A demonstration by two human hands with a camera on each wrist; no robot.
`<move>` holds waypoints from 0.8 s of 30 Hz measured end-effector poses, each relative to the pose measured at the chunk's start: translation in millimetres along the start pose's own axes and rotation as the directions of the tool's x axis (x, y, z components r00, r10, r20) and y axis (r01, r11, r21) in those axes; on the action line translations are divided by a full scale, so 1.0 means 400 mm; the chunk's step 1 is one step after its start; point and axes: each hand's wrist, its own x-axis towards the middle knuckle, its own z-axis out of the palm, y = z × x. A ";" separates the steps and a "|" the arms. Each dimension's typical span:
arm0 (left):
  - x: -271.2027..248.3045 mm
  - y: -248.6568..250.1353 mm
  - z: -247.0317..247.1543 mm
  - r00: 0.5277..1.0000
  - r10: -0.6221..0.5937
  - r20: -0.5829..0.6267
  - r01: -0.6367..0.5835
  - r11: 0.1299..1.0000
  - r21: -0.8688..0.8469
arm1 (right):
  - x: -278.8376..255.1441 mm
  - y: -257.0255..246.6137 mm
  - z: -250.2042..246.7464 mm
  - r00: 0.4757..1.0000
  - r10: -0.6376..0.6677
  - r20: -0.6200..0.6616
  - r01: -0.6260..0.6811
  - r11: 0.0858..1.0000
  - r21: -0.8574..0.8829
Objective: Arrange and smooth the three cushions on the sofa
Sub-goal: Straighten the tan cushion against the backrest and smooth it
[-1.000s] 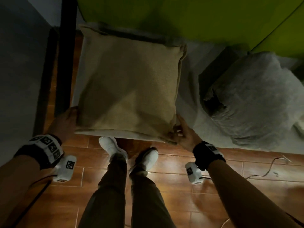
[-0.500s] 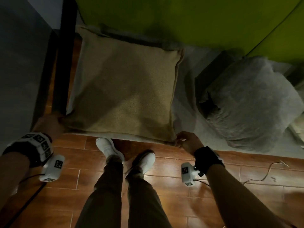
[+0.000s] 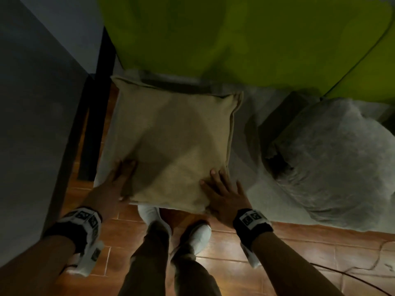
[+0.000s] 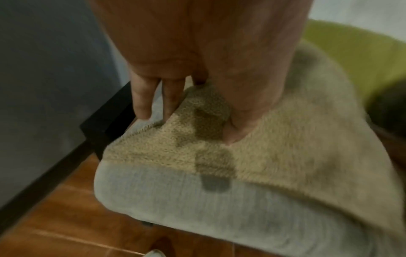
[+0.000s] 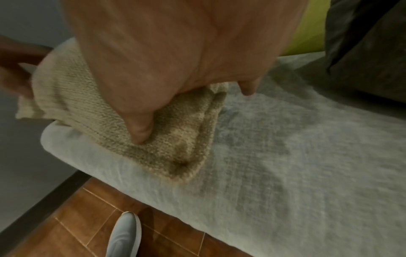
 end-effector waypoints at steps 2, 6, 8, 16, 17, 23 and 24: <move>-0.010 -0.001 -0.023 1.000 -0.002 -0.005 0.002 1.000 0.006 | -0.036 0.021 0.008 0.994 0.085 0.075 -0.086 0.996 0.007; -0.021 0.007 -0.117 0.986 0.078 -0.149 -0.093 0.991 -0.099 | -0.124 0.103 0.002 0.952 0.245 0.182 -0.254 0.967 0.031; -0.005 0.022 -0.183 0.974 -0.045 -0.222 -0.005 0.975 -0.221 | -0.145 0.123 -0.038 0.939 0.319 0.127 -0.334 0.934 0.127; 0.223 0.030 -0.328 0.990 -0.121 -0.071 0.089 0.935 -0.344 | 0.036 0.077 -0.309 0.851 0.519 -0.079 -0.277 0.571 0.773; 0.246 0.031 -0.329 0.993 -0.114 -0.042 0.094 0.940 -0.328 | 0.070 0.068 -0.328 0.849 0.526 -0.051 -0.264 0.507 0.820; 0.314 -0.015 -0.333 0.986 -0.120 0.120 0.159 0.900 -0.406 | 0.162 0.027 -0.361 0.821 0.544 0.170 -0.324 0.200 0.925; 0.319 -0.015 -0.334 0.983 -0.114 0.142 0.161 0.905 -0.394 | 0.163 0.027 -0.353 0.806 0.557 0.201 -0.350 0.175 0.920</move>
